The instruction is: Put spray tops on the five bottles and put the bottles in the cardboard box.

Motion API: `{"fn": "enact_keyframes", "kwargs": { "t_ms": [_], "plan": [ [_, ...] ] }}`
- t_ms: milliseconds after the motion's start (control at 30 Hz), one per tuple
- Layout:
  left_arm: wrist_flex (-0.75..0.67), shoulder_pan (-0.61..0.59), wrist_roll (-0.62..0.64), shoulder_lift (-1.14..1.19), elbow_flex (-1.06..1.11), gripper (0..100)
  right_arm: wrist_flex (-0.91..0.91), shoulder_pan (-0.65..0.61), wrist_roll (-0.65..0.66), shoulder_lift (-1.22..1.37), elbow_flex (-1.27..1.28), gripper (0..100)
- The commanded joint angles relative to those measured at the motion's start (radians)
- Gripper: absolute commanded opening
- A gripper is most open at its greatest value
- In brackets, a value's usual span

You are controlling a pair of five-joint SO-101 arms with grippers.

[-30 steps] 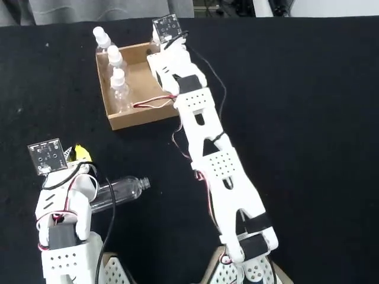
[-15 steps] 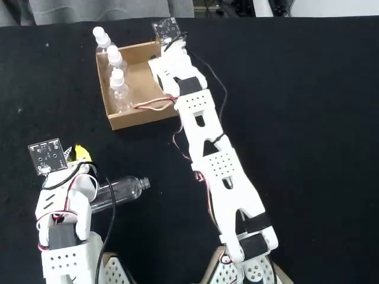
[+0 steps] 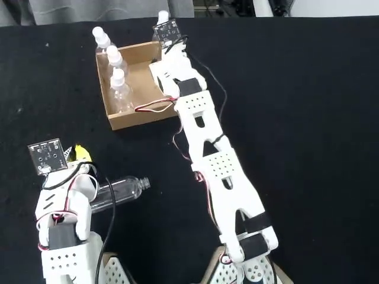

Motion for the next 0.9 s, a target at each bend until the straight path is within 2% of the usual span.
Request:
{"fn": "enact_keyframes", "kwargs": {
  "t_ms": [0, 233, 700, 867],
  "plan": [
    [-0.005, -0.004, -0.008, -0.009, -0.059, 3, 0.025, 0.023, -0.002, -0.033, -0.039, 25.6],
    [-0.005, -0.004, -0.008, -0.009, -0.059, 3, 0.084, 0.025, -0.003, -0.079, -0.038, 25.6],
    [-0.005, -0.008, -0.008, -0.009, -0.061, 3, 0.358, 0.018, 0.000, -0.239, -0.038, 25.6],
    [-0.005, -0.010, -0.008, -0.009, -0.059, 3, 0.511, 0.018, 0.000, -0.320, -0.038, 25.5]
  ]
}}
